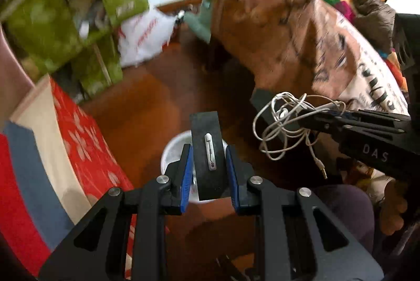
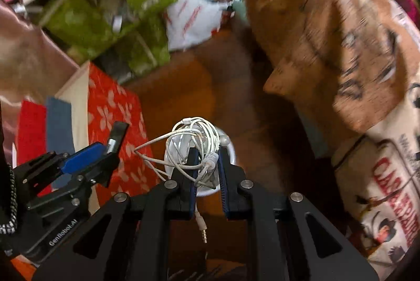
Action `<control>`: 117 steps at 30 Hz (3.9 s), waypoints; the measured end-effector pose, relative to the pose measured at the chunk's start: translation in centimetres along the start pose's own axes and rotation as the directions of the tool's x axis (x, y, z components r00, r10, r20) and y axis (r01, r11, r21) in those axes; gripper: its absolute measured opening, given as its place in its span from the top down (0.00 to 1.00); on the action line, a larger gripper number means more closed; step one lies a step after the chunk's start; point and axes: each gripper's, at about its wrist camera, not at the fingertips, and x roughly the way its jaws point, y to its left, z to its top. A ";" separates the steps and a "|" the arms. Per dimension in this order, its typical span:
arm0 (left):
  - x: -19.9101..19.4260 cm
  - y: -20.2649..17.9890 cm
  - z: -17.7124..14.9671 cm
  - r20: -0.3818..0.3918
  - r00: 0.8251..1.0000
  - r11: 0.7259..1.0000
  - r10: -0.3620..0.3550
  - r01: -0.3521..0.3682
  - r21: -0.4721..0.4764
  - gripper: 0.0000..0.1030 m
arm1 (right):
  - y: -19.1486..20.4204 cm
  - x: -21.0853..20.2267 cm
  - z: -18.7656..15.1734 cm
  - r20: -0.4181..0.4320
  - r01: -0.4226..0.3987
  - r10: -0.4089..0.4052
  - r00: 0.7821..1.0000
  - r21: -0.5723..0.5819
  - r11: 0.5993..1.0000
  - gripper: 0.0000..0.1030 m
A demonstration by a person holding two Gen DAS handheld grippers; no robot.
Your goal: Collect trash
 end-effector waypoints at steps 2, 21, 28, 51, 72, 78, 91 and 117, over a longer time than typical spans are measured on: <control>1.5 0.8 -0.8 -0.037 0.999 1.000 -0.011 0.010 -0.028 0.77 | 0.3 1.5 -0.1 -0.043 -0.012 0.013 0.999 0.002 1.000 0.87; 9.2 4.4 -2.9 -0.205 0.975 0.982 -0.083 0.045 -0.185 0.74 | 1.7 6.5 1.5 -0.169 -0.016 0.010 0.986 -0.035 0.999 0.49; 7.7 3.9 -2.6 -0.195 0.979 0.990 -0.057 0.030 -0.138 0.73 | 0.7 4.3 1.0 -0.137 -0.014 0.013 0.990 -0.005 1.000 0.49; -22.6 -7.5 -1.3 0.368 0.914 0.973 -0.171 0.097 0.212 0.73 | 4.0 -28.5 -10.3 0.594 0.125 -0.170 0.787 0.118 0.985 0.49; -38.8 -11.4 -10.9 0.589 0.731 0.907 -0.345 0.098 0.410 0.05 | 8.8 -37.6 -22.6 0.706 0.297 -0.527 0.473 0.436 0.850 0.04; -38.9 -11.8 -11.6 0.584 0.728 0.901 -0.360 0.108 0.421 0.04 | 8.7 -37.6 -23.6 0.679 0.330 -0.590 0.438 0.489 0.807 0.00; -39.1 -12.1 -12.2 0.584 0.725 0.901 -0.366 0.119 0.417 0.04 | 8.9 -37.5 -24.5 0.678 0.322 -0.579 0.453 0.481 0.815 0.00; -38.5 -12.7 -13.2 0.578 0.732 0.899 -0.361 0.109 0.424 0.01 | 8.5 -37.7 -25.0 0.680 0.325 -0.571 0.459 0.470 0.821 0.00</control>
